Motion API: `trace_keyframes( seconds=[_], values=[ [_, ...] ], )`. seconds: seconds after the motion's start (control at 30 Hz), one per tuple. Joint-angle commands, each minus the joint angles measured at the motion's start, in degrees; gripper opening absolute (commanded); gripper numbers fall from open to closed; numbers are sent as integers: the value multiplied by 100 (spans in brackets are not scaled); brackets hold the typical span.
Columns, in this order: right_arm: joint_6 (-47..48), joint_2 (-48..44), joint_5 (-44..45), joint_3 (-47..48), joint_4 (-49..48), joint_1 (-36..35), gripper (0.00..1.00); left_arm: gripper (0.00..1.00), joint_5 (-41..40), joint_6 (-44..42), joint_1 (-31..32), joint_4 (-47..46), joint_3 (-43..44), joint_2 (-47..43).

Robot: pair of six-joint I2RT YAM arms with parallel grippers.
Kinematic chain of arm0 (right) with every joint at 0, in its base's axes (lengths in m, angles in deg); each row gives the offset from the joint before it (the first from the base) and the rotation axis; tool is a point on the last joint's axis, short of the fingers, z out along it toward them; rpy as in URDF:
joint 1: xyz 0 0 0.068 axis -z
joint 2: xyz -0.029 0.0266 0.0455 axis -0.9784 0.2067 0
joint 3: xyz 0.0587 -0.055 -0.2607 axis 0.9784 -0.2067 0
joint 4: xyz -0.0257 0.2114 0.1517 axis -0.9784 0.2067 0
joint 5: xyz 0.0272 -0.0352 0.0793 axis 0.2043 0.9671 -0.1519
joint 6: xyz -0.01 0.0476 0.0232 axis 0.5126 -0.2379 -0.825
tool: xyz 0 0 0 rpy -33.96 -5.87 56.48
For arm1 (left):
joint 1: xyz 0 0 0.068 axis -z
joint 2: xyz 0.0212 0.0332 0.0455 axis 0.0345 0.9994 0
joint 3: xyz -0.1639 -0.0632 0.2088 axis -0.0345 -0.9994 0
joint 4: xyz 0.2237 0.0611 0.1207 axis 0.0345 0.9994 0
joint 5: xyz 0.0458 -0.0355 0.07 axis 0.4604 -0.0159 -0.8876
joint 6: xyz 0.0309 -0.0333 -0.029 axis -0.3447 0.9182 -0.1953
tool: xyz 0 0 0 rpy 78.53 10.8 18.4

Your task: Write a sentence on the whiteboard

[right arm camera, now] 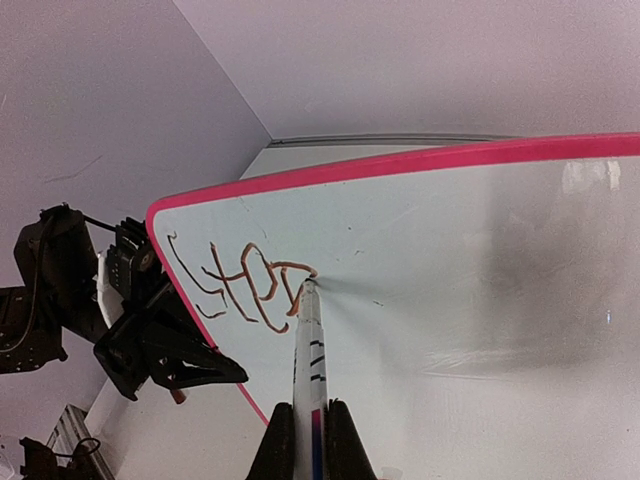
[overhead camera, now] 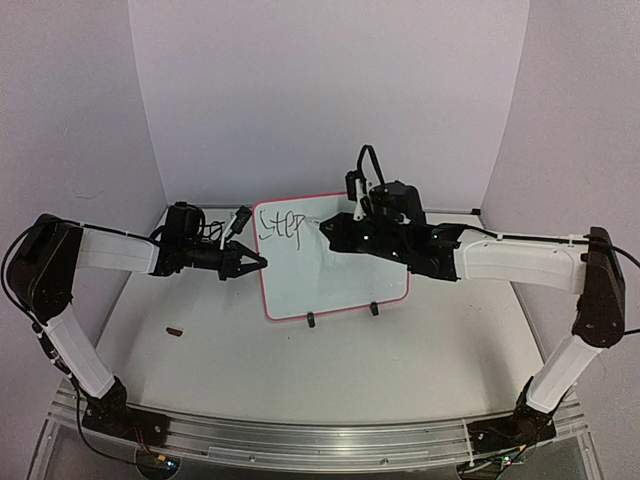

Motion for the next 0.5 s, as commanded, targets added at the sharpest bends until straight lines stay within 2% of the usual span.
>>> trace_keyframes(
  seconds=[0.0,0.17,0.47],
  values=[
    [109,-279,244,19,-154,40,0,0,-657,-282,23,228,-30,40],
    [77,-591,97,-183,-315,41,0,0,-670,-285,21,228,-37,25],
    [120,-1182,414,-697,-122,66,0,0,-681,-280,21,233,-37,23]
  ],
)
